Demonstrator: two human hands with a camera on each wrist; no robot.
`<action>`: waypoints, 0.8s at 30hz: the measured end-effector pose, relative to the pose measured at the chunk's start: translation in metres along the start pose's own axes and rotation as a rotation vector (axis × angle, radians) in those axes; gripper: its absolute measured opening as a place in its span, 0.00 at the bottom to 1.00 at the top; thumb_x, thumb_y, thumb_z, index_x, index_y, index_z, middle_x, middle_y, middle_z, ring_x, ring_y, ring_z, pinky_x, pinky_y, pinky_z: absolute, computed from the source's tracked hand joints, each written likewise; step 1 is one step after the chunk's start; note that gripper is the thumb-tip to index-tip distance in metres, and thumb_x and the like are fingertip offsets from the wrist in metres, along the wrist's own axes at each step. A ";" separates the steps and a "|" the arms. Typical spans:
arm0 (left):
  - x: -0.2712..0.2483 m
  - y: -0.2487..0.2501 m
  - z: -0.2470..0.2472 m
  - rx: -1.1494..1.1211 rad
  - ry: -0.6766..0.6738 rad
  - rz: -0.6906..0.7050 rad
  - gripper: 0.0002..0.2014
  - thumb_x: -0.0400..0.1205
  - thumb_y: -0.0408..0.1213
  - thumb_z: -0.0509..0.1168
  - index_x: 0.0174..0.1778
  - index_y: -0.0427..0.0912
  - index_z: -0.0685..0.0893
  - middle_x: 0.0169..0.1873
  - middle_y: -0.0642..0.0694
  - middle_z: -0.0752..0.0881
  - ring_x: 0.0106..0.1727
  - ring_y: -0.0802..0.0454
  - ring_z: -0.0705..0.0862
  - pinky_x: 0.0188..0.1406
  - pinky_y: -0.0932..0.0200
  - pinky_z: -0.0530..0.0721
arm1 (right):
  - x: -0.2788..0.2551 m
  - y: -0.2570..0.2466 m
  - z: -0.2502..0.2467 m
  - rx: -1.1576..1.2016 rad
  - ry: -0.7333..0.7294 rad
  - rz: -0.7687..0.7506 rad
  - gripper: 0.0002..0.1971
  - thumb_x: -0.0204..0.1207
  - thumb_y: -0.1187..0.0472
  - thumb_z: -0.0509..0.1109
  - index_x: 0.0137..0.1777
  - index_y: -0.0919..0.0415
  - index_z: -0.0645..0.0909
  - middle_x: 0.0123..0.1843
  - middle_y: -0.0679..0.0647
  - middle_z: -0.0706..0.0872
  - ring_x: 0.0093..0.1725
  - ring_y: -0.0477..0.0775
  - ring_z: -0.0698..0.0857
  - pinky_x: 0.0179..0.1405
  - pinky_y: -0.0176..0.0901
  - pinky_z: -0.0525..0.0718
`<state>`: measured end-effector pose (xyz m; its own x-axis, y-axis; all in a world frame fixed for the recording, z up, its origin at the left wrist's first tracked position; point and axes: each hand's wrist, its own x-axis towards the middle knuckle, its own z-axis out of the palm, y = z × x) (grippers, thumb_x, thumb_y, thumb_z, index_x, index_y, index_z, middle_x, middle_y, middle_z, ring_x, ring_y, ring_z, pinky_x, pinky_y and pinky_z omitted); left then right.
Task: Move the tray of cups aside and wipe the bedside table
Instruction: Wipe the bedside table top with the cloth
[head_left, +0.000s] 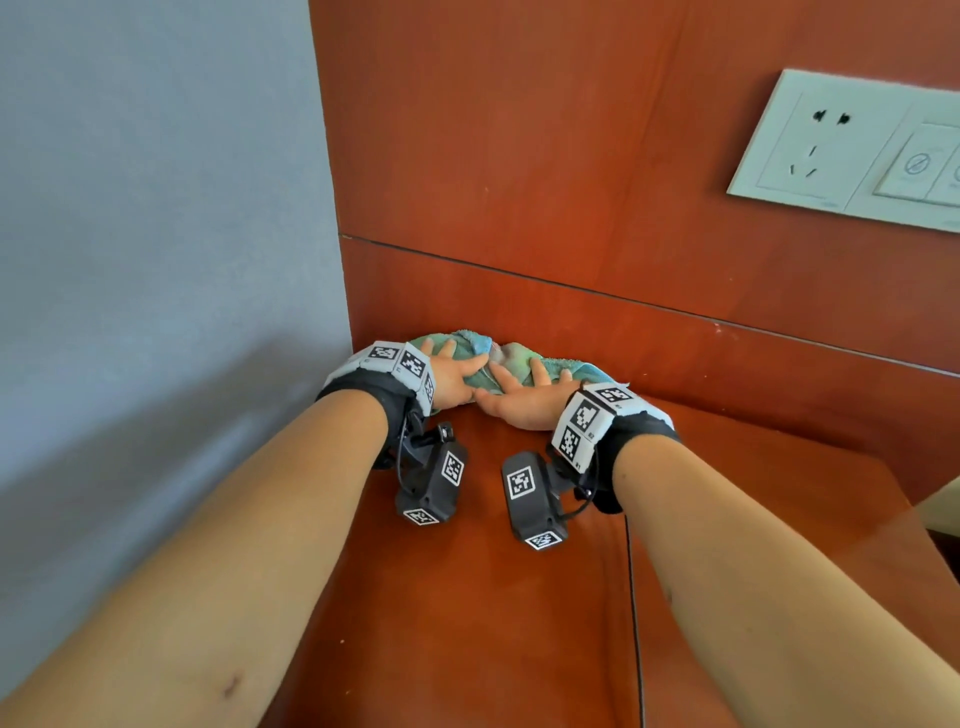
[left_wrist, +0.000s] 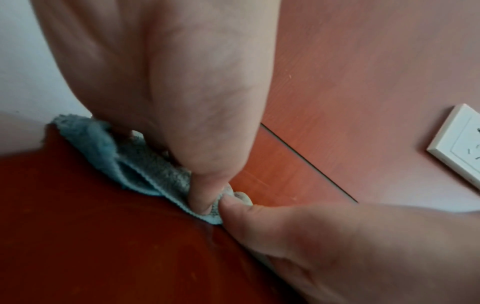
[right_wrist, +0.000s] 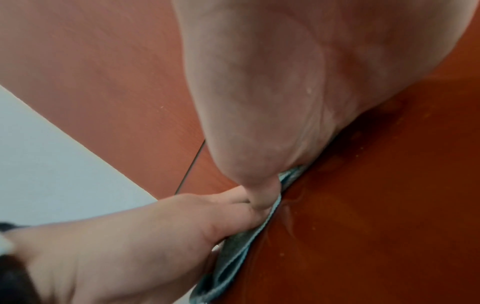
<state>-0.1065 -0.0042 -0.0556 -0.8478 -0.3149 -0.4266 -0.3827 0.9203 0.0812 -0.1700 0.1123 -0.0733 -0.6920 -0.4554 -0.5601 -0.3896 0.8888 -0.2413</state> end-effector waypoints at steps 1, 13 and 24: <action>-0.004 0.000 0.003 0.008 -0.003 -0.004 0.31 0.88 0.54 0.49 0.85 0.61 0.42 0.86 0.43 0.39 0.86 0.38 0.36 0.83 0.40 0.41 | -0.002 0.000 0.002 -0.017 0.000 -0.005 0.38 0.66 0.21 0.46 0.79 0.22 0.48 0.87 0.43 0.43 0.86 0.67 0.39 0.81 0.67 0.34; -0.129 -0.026 0.038 -0.042 0.047 0.004 0.26 0.86 0.51 0.58 0.81 0.60 0.65 0.80 0.42 0.64 0.80 0.42 0.65 0.78 0.53 0.64 | -0.117 -0.012 0.053 -0.208 0.067 -0.081 0.32 0.76 0.29 0.51 0.81 0.28 0.52 0.87 0.52 0.47 0.86 0.61 0.47 0.82 0.60 0.44; -0.217 -0.036 0.088 -0.255 0.019 0.091 0.10 0.73 0.40 0.77 0.34 0.51 0.80 0.35 0.54 0.80 0.37 0.56 0.78 0.35 0.65 0.74 | -0.197 -0.024 0.104 -0.117 -0.049 -0.320 0.15 0.77 0.42 0.69 0.56 0.50 0.77 0.46 0.46 0.81 0.40 0.43 0.77 0.41 0.35 0.74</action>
<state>0.1239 0.0514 -0.0448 -0.8889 -0.2399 -0.3902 -0.3825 0.8575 0.3441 0.0387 0.1863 -0.0394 -0.4943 -0.7050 -0.5085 -0.6514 0.6878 -0.3203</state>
